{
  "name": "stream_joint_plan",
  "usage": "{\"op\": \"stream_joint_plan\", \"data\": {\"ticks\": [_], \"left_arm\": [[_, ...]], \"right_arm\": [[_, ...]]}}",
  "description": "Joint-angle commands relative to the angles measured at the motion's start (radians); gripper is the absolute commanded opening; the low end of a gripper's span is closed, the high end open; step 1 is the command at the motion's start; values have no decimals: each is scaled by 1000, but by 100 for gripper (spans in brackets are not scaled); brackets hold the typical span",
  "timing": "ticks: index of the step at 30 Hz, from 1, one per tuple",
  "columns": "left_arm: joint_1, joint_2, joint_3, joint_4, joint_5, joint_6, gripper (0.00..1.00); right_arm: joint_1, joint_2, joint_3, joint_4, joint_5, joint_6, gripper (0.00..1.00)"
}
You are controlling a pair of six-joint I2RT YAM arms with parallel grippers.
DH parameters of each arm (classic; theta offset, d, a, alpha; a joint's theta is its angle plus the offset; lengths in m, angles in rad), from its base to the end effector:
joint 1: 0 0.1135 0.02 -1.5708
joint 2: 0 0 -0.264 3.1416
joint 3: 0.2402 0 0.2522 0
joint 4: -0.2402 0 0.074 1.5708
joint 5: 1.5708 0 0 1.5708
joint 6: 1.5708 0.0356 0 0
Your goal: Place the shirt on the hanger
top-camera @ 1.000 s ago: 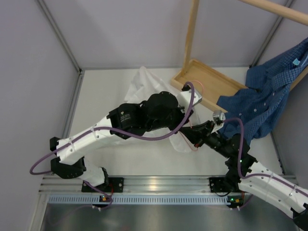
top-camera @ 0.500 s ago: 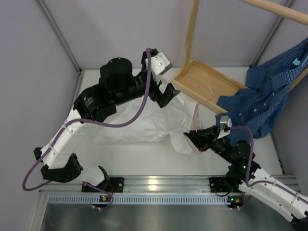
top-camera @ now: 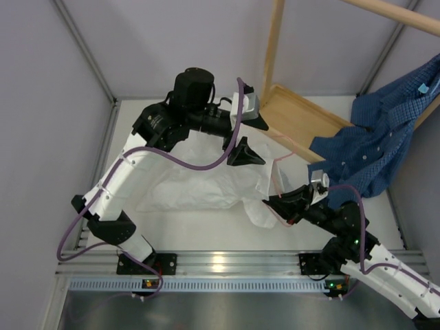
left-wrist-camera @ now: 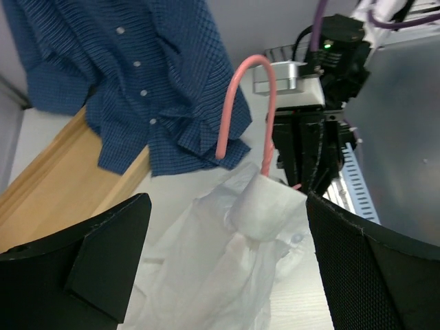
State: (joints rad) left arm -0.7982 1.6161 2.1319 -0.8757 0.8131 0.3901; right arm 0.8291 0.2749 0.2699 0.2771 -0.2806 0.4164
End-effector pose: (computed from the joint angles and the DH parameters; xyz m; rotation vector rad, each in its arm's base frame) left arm 0.1962 -0.2383 0.5156 1.5092 1.2380 -1.0511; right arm 0.0707 0.0917 0.2730 -0.5390 1.3103 1.2300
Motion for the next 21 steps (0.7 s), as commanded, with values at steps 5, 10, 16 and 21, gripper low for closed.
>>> {"op": "stream_joint_plan", "data": {"ticks": [5,10,16,21], "left_arm": [[2,-45,-102,-43,239,85,89],[2,-59,-148,-45,244,92,78],[1,-61,-173,-45,300,76,65],[-2,-87,-210,-45,339,87,48]], "right_arm": [[13,-29,89,-15,-94,-42,0],[13,10,120,-18,-192,-54,0],[13,17,134,-21,-224,-74,0],[15,43,164,-27,-247,-91,0]]}}
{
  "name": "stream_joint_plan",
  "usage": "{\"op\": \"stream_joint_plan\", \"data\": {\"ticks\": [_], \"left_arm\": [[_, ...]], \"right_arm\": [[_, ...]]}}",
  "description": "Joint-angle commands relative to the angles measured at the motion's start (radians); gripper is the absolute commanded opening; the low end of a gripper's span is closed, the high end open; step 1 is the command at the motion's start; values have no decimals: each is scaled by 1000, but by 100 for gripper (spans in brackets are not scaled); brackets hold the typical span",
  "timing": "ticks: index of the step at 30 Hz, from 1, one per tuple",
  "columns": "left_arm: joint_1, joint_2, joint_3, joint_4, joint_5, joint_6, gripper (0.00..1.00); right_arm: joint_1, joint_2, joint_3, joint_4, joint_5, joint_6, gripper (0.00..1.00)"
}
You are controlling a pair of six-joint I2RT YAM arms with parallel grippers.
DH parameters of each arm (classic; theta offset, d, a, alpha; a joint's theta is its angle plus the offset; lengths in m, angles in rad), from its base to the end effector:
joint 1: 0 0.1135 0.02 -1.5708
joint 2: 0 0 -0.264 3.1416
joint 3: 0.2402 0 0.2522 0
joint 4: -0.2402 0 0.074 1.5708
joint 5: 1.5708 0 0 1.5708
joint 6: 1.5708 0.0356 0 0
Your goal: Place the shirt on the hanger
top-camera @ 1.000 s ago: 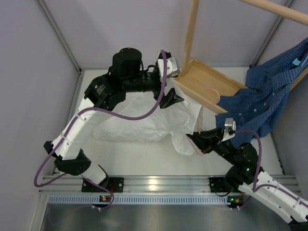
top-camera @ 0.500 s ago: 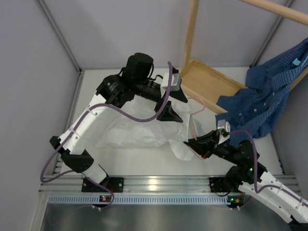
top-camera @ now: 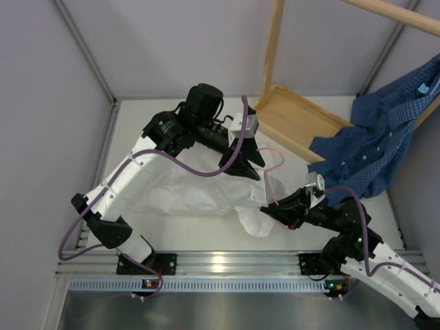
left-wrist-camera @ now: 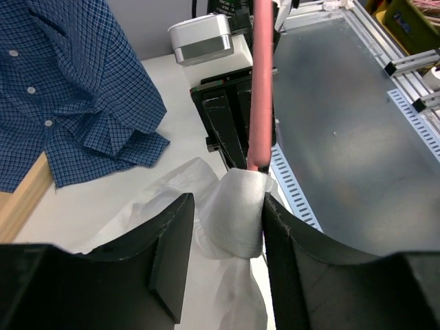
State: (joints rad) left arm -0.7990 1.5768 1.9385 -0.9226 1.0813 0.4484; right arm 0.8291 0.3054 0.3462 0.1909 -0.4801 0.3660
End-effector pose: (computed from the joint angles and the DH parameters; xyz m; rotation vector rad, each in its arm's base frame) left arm 0.1911 -0.2414 0.4720 1.6750 1.2128 -1.3494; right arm 0.0644 0.0946 0.2871 -0.7580 1.2894 1.3049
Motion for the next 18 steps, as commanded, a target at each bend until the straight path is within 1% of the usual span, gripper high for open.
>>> {"op": "stream_joint_plan", "data": {"ticks": [1,4,6,8,9,10,15,16,17,18], "left_arm": [[-3,-50,-21,2,77,29,48],[-17,-52,-35,4,69,24,51],[-20,-55,-49,2,62,27,45],[-20,-61,-61,4,66,35,30],[-20,-70,-72,2,68,42,6],[-20,-77,-76,4,66,45,0],[-19,-121,-108,2,28,67,0],[-19,-135,-113,2,19,69,0],[-17,-139,-112,1,8,64,0],[-17,-143,-108,-1,-38,56,0]], "right_arm": [[13,29,94,53,-55,-47,0],[15,66,115,59,-74,-55,0],[15,78,123,68,-83,-56,0],[15,90,128,74,-92,-59,0],[15,95,131,74,-94,-61,0],[13,95,132,71,-89,-67,0],[13,63,122,38,-46,-81,0],[13,55,120,24,-5,-85,6],[15,46,122,6,23,-84,21],[15,25,126,-52,50,-85,47]]}}
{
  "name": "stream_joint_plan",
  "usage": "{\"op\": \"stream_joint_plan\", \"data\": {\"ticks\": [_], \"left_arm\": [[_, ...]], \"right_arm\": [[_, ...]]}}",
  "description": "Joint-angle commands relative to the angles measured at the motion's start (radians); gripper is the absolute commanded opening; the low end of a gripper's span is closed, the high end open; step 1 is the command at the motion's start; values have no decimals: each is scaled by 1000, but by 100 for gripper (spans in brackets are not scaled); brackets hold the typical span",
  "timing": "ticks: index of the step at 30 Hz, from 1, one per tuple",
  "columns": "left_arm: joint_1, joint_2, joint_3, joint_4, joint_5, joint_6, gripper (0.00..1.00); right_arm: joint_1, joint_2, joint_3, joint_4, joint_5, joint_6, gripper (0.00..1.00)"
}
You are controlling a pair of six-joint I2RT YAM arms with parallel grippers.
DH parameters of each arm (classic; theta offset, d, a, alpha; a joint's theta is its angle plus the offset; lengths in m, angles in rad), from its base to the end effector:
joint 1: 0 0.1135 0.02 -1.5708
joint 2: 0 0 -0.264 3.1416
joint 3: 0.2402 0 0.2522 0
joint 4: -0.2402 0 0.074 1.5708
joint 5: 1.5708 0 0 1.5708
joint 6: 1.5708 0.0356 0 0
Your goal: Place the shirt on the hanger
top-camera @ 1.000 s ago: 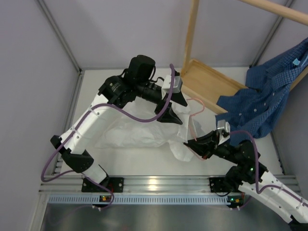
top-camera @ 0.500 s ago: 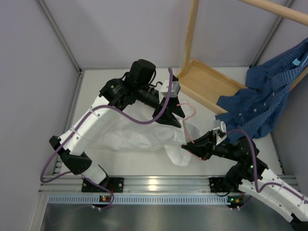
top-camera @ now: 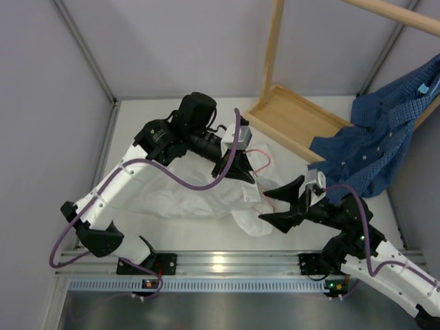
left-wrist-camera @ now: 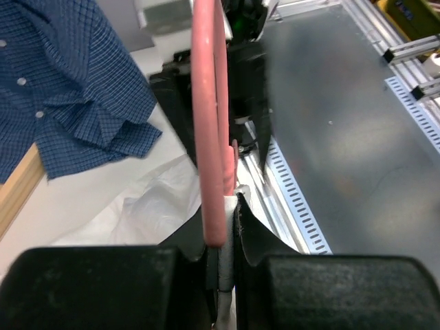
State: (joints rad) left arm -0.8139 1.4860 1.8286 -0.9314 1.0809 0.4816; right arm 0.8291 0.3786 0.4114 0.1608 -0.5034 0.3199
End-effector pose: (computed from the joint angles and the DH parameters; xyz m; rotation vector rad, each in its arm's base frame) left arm 0.1720 -0.2278 0.4650 1.7046 1.1980 -1.3495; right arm 0.0689 0.1007 0.2993 -0.8102 1.2997 1.2808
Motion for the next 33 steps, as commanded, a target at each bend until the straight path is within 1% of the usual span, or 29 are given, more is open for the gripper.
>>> {"op": "stream_joint_plan", "data": {"ticks": [1,2,3,4,6,7,8,9,10,12,13,15,17,21,26,29,30,32,33], "left_arm": [[1,-56,8,25,-70,5,0],[10,-61,5,46,-108,-55,0],[15,-67,0,71,-190,-84,0],[21,-78,-12,89,-234,-110,0],[21,-93,-31,155,-335,-181,0],[21,-108,-51,183,-461,-237,0],[21,-115,-61,240,-525,-267,0],[21,-119,-71,264,-597,-297,0],[21,-121,-75,281,-699,-329,0],[21,-127,-72,286,-714,-374,0],[21,-131,-75,287,-714,-402,0],[21,-161,-104,322,-702,-428,0],[21,-185,-130,351,-669,-455,0],[21,-257,-186,419,-627,-479,0],[21,-305,-206,459,-581,-531,0],[21,-320,-213,477,-558,-546,0],[21,-322,-213,479,-543,-548,0],[19,-323,-215,480,-546,-552,0],[19,-322,-216,480,-553,-552,0]], "right_arm": [[15,-58,67,-68,145,-41,86],[13,-72,84,-122,187,-41,89],[13,-102,92,-242,277,-27,93],[13,-118,95,-295,325,-9,99],[11,-164,95,-422,426,51,100],[13,-178,83,-449,445,80,100],[15,-194,70,-466,459,106,99],[15,-225,54,-469,459,160,99],[15,-240,31,-446,451,185,99],[13,-267,-40,-405,412,221,95],[13,-267,-80,-353,404,235,89],[15,-241,-112,-288,370,263,85],[13,-204,-132,-198,355,262,76],[13,-78,-102,-127,426,229,61],[13,55,-83,0,405,254,60],[15,110,-86,84,402,265,57],[13,121,-88,132,391,266,51],[15,141,-83,169,382,265,44],[13,144,-79,180,381,259,38]]}}
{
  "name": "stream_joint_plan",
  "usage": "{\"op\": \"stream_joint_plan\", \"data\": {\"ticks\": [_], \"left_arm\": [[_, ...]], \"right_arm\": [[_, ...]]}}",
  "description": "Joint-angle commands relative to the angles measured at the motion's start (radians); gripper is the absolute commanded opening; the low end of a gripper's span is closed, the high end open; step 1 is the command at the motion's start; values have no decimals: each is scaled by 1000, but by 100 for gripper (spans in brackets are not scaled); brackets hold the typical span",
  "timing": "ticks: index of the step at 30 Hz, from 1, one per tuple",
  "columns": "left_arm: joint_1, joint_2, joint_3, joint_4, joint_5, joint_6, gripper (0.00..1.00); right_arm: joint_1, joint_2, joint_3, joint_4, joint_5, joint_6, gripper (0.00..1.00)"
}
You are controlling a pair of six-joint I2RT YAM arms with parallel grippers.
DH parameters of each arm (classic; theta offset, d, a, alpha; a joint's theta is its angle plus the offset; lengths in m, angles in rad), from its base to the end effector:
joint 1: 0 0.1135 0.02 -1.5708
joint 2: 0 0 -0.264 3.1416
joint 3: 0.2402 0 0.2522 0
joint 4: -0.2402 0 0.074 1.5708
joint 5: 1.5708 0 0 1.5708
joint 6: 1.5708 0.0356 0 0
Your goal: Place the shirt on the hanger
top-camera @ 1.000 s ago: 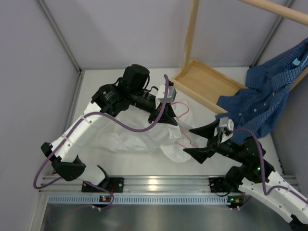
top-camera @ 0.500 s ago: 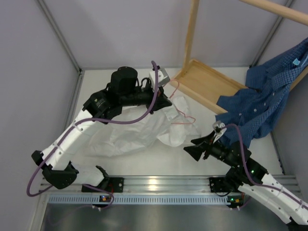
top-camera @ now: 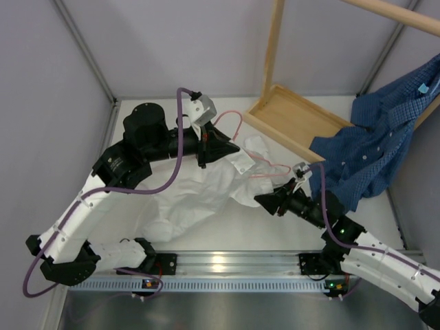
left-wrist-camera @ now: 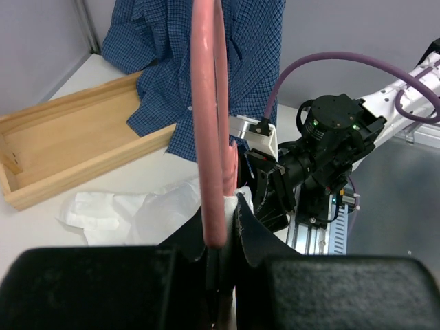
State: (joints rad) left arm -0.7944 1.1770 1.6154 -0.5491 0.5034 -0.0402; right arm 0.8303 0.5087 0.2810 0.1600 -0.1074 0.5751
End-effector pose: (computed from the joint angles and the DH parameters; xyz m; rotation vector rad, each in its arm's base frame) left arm 0.1416 -0.1687 0.5040 1.0094 1.4650 -1.0365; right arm 0.0989 0.1138 0.2378 -0.3131 1.7426 1.1405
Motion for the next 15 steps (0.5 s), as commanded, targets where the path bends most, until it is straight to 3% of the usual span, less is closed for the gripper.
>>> {"op": "stream_joint_plan", "data": {"ticks": [1,7,8,9,10,15], "left_arm": [[1,-14,-6,98,11,-30,0],[1,-27,-44,98,-29,-13,0],[1,-30,-49,100,-43,-12,0],[1,-33,-55,98,-48,-12,0],[1,-34,-55,98,-52,-12,0],[1,-50,-54,98,-89,-13,0]], "right_arm": [[12,13,64,188,-15,-4,35],[10,-71,72,141,101,-34,33],[10,-91,72,121,103,-37,30],[12,-98,75,107,135,-50,13],[12,-99,87,90,146,-53,3],[9,-65,147,-57,234,-112,0]]}}
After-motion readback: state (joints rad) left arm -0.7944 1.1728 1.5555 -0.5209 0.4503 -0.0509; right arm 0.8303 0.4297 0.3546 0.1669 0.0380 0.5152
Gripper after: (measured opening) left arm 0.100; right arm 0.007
